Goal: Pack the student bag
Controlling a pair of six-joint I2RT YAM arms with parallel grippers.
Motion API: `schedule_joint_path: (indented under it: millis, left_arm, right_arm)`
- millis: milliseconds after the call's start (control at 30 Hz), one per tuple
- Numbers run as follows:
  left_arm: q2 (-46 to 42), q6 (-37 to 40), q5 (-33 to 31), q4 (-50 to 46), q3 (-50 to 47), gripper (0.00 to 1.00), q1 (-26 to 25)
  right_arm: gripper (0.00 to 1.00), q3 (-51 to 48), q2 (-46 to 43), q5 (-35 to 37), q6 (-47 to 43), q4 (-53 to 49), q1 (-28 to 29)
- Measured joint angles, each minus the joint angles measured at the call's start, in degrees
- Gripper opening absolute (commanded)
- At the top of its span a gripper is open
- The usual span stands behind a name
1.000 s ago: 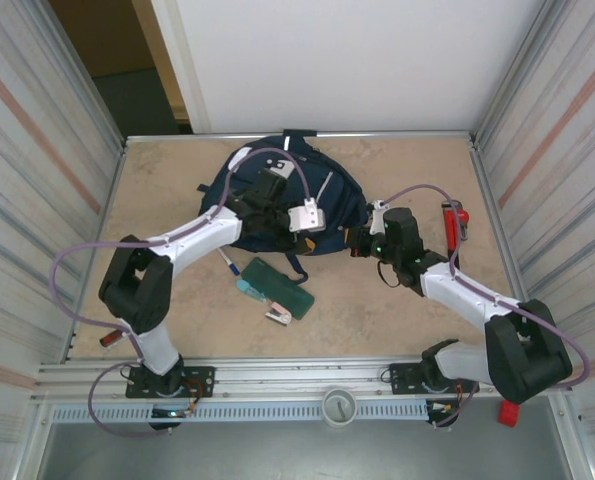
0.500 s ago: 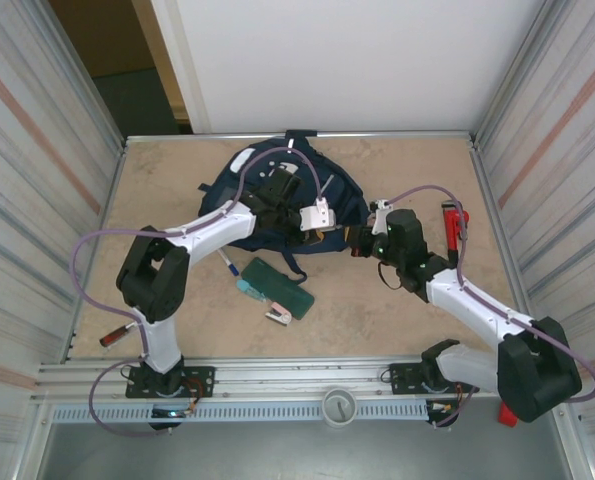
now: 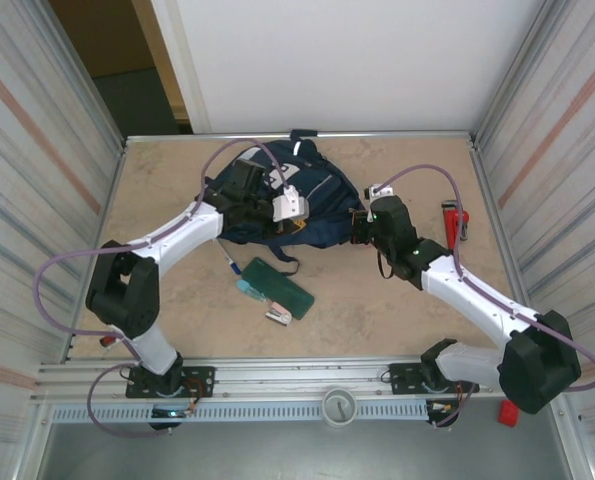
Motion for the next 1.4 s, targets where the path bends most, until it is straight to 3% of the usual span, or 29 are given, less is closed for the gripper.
schedule_joint_path:
  millis: [133, 333, 433, 667, 767, 933, 1133, 1300, 1400]
  left_arm:
    - [-0.35, 0.83, -0.61, 1.73, -2.32, 0.04, 1.6]
    - [-2.34, 0.46, -4.46, 2.73, -5.01, 0.51, 3.93]
    - [-4.39, -1.44, -5.31, 2.97, -5.31, 0.63, 3.26]
    - [-5.66, -6.95, -5.2, 2.47, -2.89, 0.69, -3.65]
    - [-2.95, -8.72, -5.18, 1.46, 0.46, 0.67, -5.31]
    - [2.51, -11.23, -4.31, -0.22, 4.72, 0.53, -6.34]
    - [6.08, -12.9, -1.97, -3.41, 6.54, 0.44, -6.34]
    - [7.37, -13.44, -0.87, -5.2, 8.07, 0.15, -6.34]
    - [7.34, -13.55, -0.17, -5.53, 8.11, 0.03, -5.99]
  right_arm:
    - [0.0, 1.14, 0.46, -2.51, 0.0, -1.29, -0.07]
    - [0.0, 1.14, 0.61, -7.04, 1.18, -1.2, -0.22]
    - [0.0, 1.14, 0.61, -7.89, 2.58, -0.39, 0.33]
    - [0.0, 1.14, 0.61, -9.22, 4.61, 1.01, 3.39]
    - [0.0, 1.14, 0.61, -9.7, 5.49, 1.33, 4.11]
    - [0.0, 1.14, 0.57, -9.84, 5.68, 1.36, 4.87]
    - [0.0, 1.14, 0.07, -9.79, 5.68, 1.44, 4.94]
    - [0.0, 1.14, -0.42, -9.75, 5.66, 2.25, 4.92]
    - [0.0, 0.98, -0.48, -9.57, 5.64, 2.27, 4.72]
